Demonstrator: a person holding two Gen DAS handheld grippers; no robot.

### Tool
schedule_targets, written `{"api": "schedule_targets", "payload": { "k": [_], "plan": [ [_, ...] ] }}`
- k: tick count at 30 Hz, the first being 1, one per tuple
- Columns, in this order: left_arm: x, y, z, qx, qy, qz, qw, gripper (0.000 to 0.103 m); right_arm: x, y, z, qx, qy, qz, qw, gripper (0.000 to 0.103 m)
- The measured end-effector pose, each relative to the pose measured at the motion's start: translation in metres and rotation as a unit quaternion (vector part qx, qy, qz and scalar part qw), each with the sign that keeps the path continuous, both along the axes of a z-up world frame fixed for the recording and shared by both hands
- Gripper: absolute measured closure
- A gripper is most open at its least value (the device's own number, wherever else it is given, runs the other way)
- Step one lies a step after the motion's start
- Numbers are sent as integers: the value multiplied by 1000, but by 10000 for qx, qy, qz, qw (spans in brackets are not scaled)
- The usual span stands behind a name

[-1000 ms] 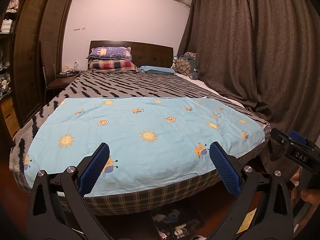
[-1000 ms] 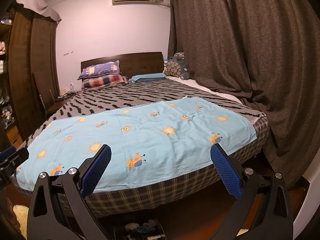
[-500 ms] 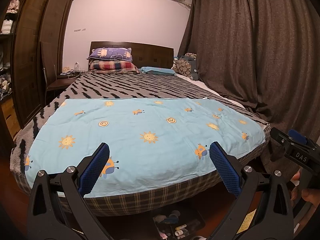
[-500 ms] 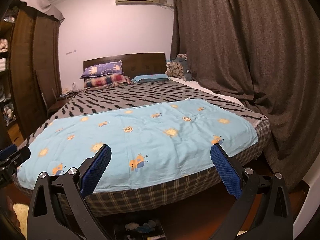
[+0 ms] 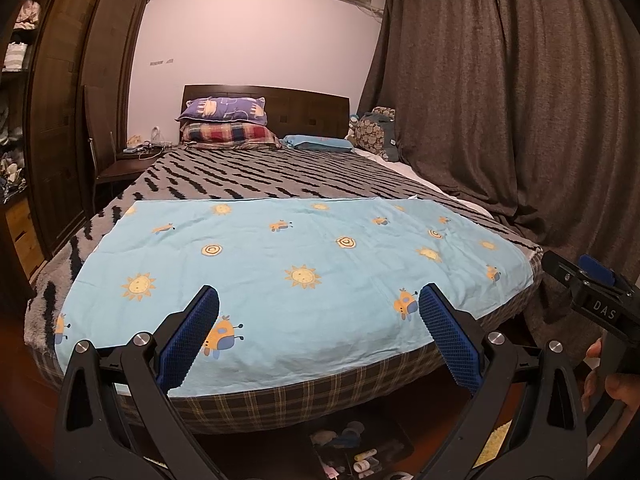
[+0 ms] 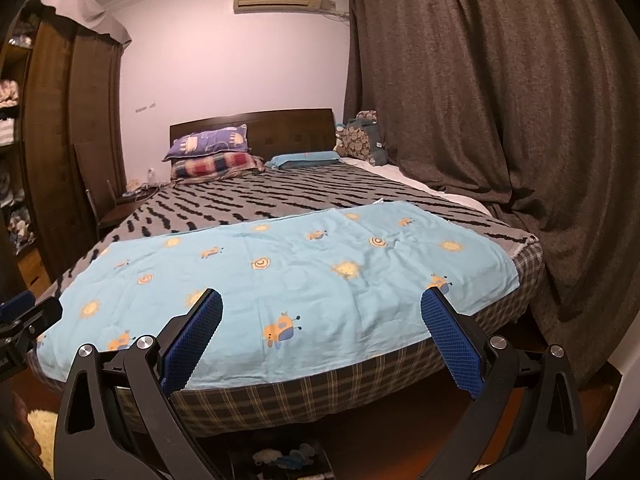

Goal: Collect trash

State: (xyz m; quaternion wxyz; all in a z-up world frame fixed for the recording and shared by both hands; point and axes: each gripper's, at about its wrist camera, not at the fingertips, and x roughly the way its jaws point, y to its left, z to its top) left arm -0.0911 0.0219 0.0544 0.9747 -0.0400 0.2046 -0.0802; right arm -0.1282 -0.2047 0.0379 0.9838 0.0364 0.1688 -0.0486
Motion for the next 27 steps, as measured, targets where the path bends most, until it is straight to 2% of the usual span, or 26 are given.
{"api": "schedule_targets", "payload": {
  "k": [9,14,22,27],
  "plan": [
    [5,12,-1,-283,181,71,9994,8,2,7,-2,-14,34,86,10000,3],
    [1,14,-1,-279,48,170,9995,8,5,10,-6,-23,95,124,9999,3],
    [2,11,-1,-198,141,190,9995,8,6,10,-1,-54,-51,99,9999,3],
    [-1,13,0,-131,59,300,9994,8,4,7,-1,-1,-65,116,9999,3]
  ]
}}
